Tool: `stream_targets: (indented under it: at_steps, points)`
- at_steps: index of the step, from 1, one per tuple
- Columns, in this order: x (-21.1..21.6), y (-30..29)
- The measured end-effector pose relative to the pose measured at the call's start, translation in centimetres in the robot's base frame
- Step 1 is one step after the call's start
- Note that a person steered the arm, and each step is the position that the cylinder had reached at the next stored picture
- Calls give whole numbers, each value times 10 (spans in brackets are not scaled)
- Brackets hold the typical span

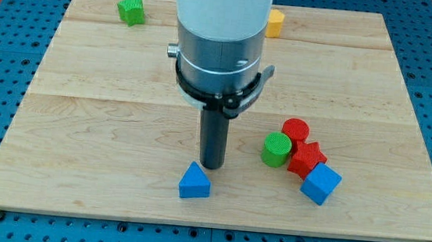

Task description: Push the blue triangle towards the green star

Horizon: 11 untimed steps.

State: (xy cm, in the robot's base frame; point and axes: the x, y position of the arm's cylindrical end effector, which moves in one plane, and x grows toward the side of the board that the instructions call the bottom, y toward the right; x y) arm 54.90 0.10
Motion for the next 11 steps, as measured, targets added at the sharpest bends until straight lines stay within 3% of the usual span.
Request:
stream_targets:
  at_steps: [1, 2, 3, 5, 6, 7, 9, 11]
  points:
    - [1, 34]
    - [41, 34]
    - [47, -23]
    - [-72, -59]
    - [-57, -60]
    - [-70, -91]
    - [-149, -98]
    - [-165, -202]
